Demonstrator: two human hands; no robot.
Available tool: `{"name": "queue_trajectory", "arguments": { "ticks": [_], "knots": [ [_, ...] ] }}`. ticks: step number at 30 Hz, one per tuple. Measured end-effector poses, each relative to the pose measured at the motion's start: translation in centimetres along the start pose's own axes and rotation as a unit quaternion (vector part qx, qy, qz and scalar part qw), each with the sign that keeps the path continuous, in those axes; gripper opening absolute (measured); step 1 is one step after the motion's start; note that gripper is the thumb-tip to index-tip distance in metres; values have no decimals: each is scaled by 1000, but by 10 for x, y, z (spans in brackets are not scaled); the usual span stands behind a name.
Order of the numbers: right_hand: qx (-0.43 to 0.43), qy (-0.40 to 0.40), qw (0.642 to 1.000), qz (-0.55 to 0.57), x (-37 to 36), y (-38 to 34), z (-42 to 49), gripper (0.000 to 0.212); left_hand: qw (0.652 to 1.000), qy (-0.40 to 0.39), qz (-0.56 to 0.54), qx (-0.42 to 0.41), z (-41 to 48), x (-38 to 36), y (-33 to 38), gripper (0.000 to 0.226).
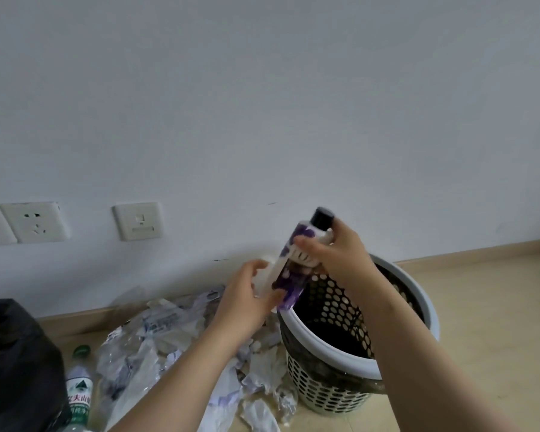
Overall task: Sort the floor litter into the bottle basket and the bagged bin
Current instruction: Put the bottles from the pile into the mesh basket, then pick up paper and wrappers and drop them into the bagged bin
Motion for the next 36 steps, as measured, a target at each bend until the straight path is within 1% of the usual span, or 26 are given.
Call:
{"name": "queue_trajectory", "arguments": {
  "ticks": [1, 2, 4, 5, 6, 7, 10, 12, 15, 19, 22, 24, 26, 27, 29, 30, 31, 33, 34, 36],
  "knots": [
    [8, 55, 998, -4, 9, -1, 4, 29, 1000, 23, 9, 8, 3, 3, -2, 43],
    [20, 109, 994, -18, 19, -2, 7, 30, 999, 44, 9, 20, 6, 6, -4, 43],
    [32, 184, 981, -58, 34, 3, 9, 30, 997, 69, -6, 45, 10, 11, -9, 31],
    [23, 199, 977, -67, 38, 11, 8, 30, 996, 71, -8, 58, 12, 12, -13, 26],
    [1, 196, 978, -73, 38, 22, 7, 30, 995, 72, -5, 71, 12, 12, -18, 22],
    [-31, 178, 980, -83, 35, 37, 5, 30, 994, 72, 3, 87, 12, 12, -26, 20],
    [-154, 69, 977, -132, 21, 84, -8, 28, 986, 56, 45, 147, 7, 12, -55, 20],
    [-209, 31, 967, -141, 16, 101, -18, 35, 981, 37, 58, 183, 2, 13, -68, 14],
    [-193, 17, 959, -209, 16, 106, -20, 30, 977, 38, 68, 200, 1, 22, -75, 13],
    [-185, 21, 965, -186, 12, 98, -17, 25, 974, 41, 56, 215, 6, 31, -73, 32],
    [-181, 31, 967, -177, 7, 96, -14, 33, 969, 73, 23, 235, 7, 38, -73, 43],
    [-182, 42, 967, -175, 5, 98, -13, 38, 966, 89, 21, 243, 8, 43, -76, 45],
    [-157, 46, 963, -216, 1, 95, -15, 38, 963, 87, 27, 253, 8, 45, -84, 43],
    [-120, 52, 957, -259, -1, 91, -16, 37, 961, 84, 34, 262, 7, 46, -89, 41],
    [0, 72, 936, -346, -12, 78, -19, 33, 957, 79, 49, 276, 5, 48, -99, 35],
    [56, 70, 928, -362, -23, 70, -22, 32, 955, 77, 57, 280, 4, 49, -104, 30],
    [101, 56, 925, -363, -36, 64, -26, 31, 954, 75, 69, 283, 2, 51, -110, 24],
    [164, -4, 918, -362, -69, 56, -37, 31, 952, 63, 110, 279, -4, 55, -120, 8],
    [182, -40, 914, -362, -86, 54, -43, 31, 950, 60, 135, 276, -7, 58, -127, 10],
    [190, -120, 905, -362, -119, 64, -57, 32, 940, 77, 184, 275, -15, 66, -143, 24]
  ]
}}
Point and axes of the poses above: each hand's wrist, its own z-axis towards the middle knuckle, its own x-axis out of the back of the hand, y = z × x, the point moved 4 cm from there along z, towards the middle knuckle, and after that the axes turned 11 degrees about y, right-handed, at the moved point
